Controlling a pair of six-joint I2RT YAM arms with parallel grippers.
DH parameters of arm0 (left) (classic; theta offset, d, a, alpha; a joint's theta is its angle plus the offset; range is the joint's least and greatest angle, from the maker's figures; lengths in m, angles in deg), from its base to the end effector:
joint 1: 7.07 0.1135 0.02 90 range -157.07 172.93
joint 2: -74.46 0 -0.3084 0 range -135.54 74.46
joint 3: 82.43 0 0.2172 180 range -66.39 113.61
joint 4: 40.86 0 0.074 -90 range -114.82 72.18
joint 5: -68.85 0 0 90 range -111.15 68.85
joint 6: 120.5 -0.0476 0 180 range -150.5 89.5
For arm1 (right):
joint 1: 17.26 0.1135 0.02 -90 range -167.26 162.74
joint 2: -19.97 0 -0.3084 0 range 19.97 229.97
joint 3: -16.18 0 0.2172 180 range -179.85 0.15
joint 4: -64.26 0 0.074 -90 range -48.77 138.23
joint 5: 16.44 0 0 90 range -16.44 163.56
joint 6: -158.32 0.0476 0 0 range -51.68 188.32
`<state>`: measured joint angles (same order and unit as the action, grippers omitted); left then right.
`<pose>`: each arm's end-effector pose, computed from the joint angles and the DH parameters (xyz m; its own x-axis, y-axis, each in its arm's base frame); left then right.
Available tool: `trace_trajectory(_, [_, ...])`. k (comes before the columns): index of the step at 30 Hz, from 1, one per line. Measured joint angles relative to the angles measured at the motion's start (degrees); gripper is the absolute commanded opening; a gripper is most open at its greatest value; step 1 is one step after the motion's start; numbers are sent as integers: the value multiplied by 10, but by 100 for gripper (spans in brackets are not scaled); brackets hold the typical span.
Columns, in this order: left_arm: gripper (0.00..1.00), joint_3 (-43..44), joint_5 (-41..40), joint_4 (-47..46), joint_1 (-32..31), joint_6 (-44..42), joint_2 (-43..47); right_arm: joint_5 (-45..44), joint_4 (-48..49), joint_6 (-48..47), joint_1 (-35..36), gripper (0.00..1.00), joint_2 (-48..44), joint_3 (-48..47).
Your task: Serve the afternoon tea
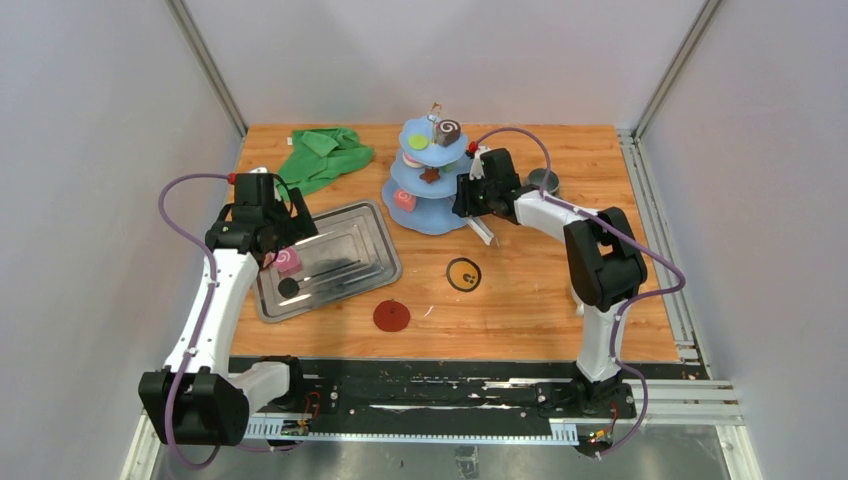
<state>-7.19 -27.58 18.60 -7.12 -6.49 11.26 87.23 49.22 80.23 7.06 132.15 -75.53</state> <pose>0.1755 0.0052 0.3448 -0.6421 -0.4038 -0.6516 -0.3680 0.9080 -0.2000 0.3943 0.1906 0.2533 -0.6367 -0.0677 -0.7682 -0.4538 0.8382 0.3023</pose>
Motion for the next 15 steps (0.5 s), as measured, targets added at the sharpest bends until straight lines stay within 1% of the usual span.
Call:
trace_trajectory(6, [95, 0, 0, 0, 0, 0, 0, -2, 0, -1, 0, 37, -18, 22])
trace_trajectory(15, [95, 0, 0, 0, 0, 0, 0, -19, -2, -2, 0, 36, -142, 129])
